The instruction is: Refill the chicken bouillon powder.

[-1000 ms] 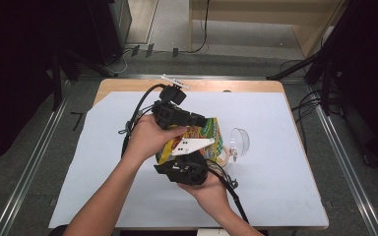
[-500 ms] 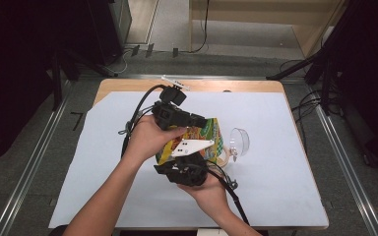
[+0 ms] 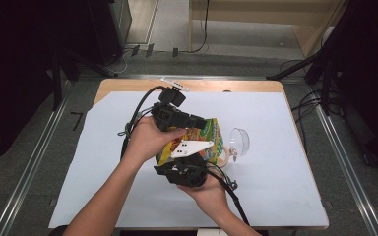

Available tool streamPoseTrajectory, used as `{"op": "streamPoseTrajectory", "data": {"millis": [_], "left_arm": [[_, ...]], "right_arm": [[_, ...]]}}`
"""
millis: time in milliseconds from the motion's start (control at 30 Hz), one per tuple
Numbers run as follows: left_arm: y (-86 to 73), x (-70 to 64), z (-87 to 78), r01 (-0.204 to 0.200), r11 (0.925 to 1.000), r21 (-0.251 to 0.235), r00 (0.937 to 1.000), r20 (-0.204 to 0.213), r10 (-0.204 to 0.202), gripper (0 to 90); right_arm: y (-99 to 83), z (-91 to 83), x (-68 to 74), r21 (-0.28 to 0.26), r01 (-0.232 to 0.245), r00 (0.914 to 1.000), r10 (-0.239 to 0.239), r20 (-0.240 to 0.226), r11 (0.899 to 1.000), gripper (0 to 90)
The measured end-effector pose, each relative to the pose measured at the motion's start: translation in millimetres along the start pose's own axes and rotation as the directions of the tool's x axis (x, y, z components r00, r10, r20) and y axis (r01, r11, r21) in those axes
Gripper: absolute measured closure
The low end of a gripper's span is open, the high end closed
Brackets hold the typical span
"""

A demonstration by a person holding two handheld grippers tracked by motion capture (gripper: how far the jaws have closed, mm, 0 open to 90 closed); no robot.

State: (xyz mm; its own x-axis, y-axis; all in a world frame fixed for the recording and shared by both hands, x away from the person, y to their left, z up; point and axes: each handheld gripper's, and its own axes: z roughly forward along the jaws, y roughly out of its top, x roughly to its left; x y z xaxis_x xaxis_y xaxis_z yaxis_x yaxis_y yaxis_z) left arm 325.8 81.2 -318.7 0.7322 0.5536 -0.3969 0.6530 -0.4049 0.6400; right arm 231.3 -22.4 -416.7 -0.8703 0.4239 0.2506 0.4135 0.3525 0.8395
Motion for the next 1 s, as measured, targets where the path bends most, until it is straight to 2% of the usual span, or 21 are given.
{"op": "streamPoseTrajectory", "data": {"millis": [500, 1000], "left_arm": [[0.8, 0.4, -1.1, 0.005, 0.9999, -0.013, 1.0, -0.004, -0.005, 76.3], [0.6, 0.5, -1.3, 0.006, 0.9999, -0.014, 1.0, -0.005, -0.006, 76.6]], "right_arm": [[2.6, -2.4, 0.3, 0.003, -0.008, 1.0, 0.008, -0.005, 1.0, 79.0], [3.1, -2.1, 0.0, 0.007, 0.005, 1.0, -0.005, -0.002, 1.0, 79.3]]}}
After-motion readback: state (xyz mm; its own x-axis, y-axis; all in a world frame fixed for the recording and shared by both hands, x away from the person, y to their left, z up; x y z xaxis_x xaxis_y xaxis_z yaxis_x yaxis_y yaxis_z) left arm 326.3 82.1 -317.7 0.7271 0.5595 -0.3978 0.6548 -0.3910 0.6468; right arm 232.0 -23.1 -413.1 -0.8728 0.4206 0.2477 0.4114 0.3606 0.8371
